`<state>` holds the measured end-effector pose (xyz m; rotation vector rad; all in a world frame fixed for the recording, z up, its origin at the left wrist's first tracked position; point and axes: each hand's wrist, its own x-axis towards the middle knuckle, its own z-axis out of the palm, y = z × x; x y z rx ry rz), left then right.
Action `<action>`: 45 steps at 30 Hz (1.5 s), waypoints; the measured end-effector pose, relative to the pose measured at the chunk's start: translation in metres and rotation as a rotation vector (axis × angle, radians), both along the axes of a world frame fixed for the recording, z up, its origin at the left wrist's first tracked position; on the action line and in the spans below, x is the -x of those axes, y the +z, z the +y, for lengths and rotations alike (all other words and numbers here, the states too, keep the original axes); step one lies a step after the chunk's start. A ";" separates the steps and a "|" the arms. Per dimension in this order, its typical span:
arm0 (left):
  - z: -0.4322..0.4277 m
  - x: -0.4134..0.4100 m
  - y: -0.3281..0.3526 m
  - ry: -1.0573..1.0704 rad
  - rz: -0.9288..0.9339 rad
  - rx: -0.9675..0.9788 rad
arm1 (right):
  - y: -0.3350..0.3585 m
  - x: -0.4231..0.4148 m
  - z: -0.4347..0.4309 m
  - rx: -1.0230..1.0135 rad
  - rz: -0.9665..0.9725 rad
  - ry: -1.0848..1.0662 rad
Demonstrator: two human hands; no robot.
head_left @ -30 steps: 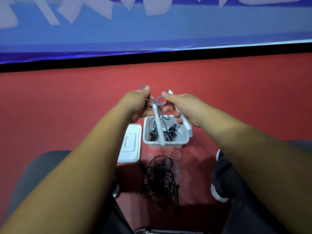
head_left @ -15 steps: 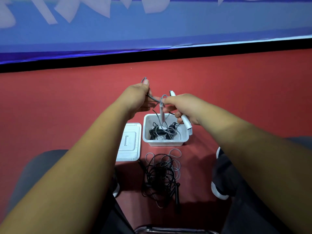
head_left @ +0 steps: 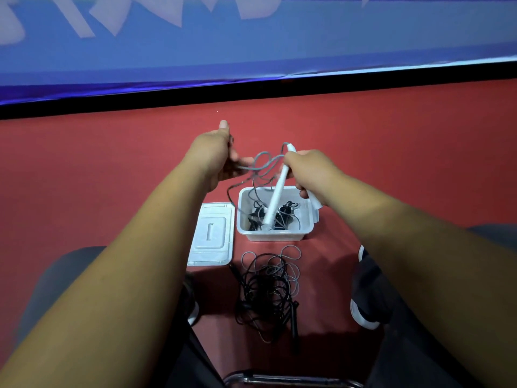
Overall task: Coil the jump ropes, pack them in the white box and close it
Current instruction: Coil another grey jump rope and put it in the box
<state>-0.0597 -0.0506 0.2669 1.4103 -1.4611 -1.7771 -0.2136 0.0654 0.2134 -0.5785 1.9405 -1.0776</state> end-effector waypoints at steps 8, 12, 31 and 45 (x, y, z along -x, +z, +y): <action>-0.022 -0.023 -0.014 -0.189 -0.728 0.309 | -0.004 0.021 0.003 0.073 -0.111 -0.207; 0.009 -0.023 -0.012 -0.608 -1.023 0.025 | 0.013 0.015 0.006 0.136 -0.186 -0.134; 0.005 0.006 -0.046 -0.536 -0.091 0.295 | 0.043 -0.002 0.014 0.013 -0.299 0.194; -0.001 0.004 -0.013 -0.233 0.322 0.047 | 0.034 0.015 0.018 -0.054 0.076 0.431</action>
